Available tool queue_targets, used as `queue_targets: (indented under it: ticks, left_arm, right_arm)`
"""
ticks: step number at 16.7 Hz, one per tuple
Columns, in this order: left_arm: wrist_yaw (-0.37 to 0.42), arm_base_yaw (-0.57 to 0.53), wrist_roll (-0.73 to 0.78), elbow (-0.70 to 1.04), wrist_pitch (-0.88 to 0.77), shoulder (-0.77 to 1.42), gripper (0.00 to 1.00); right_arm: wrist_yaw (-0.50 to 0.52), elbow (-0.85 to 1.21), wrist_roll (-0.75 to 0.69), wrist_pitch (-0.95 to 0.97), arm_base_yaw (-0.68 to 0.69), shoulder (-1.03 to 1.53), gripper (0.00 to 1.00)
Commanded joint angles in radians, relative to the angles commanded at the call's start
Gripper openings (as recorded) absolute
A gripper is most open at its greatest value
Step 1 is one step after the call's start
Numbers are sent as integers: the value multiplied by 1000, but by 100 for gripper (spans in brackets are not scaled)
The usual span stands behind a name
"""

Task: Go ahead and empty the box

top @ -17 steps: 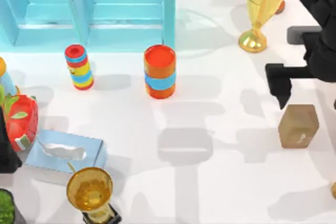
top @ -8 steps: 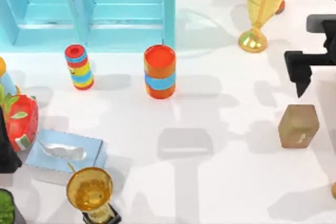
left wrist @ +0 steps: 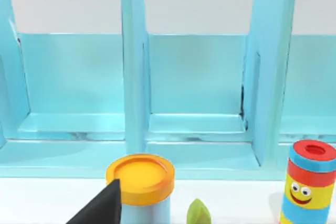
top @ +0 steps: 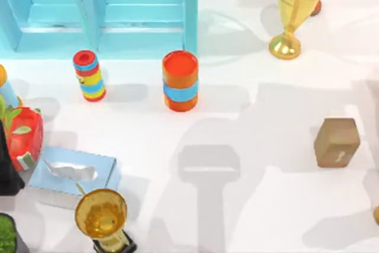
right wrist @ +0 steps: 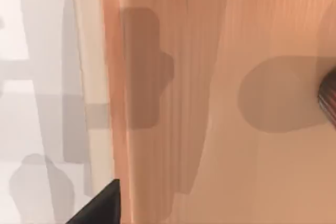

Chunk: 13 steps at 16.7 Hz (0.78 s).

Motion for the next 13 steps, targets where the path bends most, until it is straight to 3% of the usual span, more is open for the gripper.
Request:
queue_targets:
  ticks: [6,13]
  left_arm:
    - [0,0,0,0,0,0,100]
    - [0,0,0,0,0,0,100]
  right_arm:
    - [1,130,-241,-67,-238,49,100]
    - [1,116,-248,-52,-245,46,100]
